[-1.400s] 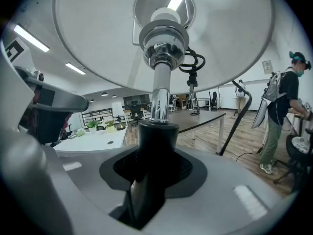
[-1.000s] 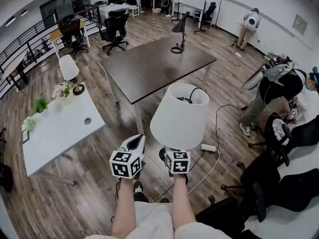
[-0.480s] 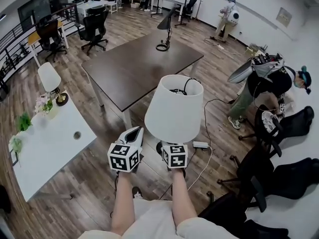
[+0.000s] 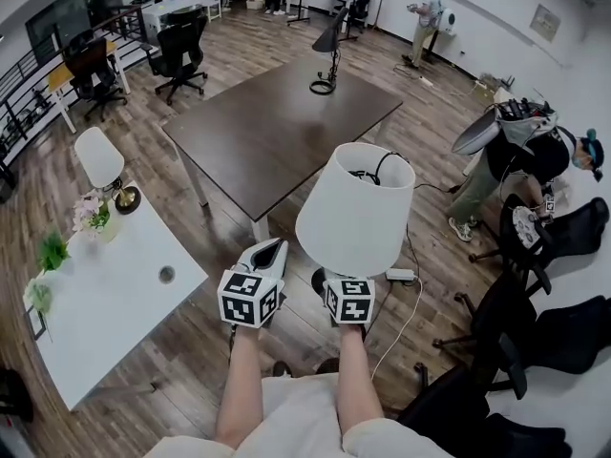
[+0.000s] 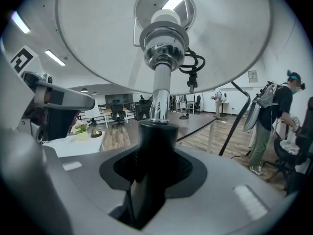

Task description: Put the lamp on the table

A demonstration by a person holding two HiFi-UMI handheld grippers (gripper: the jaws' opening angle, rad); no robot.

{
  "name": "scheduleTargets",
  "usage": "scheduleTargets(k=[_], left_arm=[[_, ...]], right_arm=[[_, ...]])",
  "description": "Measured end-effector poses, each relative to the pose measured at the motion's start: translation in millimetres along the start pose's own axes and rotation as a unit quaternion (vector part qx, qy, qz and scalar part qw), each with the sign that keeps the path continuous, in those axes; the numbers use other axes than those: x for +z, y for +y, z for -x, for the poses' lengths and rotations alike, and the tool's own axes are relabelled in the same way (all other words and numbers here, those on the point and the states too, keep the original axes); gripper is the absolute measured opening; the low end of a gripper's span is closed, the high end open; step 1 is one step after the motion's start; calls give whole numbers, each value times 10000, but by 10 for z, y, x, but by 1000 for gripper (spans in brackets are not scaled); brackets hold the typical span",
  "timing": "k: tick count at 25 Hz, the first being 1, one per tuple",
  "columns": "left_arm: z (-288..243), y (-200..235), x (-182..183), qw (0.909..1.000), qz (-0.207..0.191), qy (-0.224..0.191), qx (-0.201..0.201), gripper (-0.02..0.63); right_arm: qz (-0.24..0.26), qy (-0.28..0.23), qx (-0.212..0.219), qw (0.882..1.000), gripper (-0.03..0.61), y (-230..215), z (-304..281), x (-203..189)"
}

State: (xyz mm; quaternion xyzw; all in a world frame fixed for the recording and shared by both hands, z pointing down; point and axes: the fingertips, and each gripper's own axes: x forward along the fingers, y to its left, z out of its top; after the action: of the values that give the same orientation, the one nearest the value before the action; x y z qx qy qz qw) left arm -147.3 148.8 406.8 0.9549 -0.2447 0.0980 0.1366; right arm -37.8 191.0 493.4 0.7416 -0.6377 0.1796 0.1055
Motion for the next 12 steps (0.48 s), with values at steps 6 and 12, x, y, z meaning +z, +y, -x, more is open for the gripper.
scheduleTargets(k=[6, 12], left_arm=[[96, 272, -121, 9998, 150, 87, 15, 0], [49, 456, -34, 9998, 180, 28, 81, 0]], right_arm=[[29, 66, -96, 9999, 153, 145, -143, -18], [118, 17, -85, 9999, 153, 174, -326, 123]])
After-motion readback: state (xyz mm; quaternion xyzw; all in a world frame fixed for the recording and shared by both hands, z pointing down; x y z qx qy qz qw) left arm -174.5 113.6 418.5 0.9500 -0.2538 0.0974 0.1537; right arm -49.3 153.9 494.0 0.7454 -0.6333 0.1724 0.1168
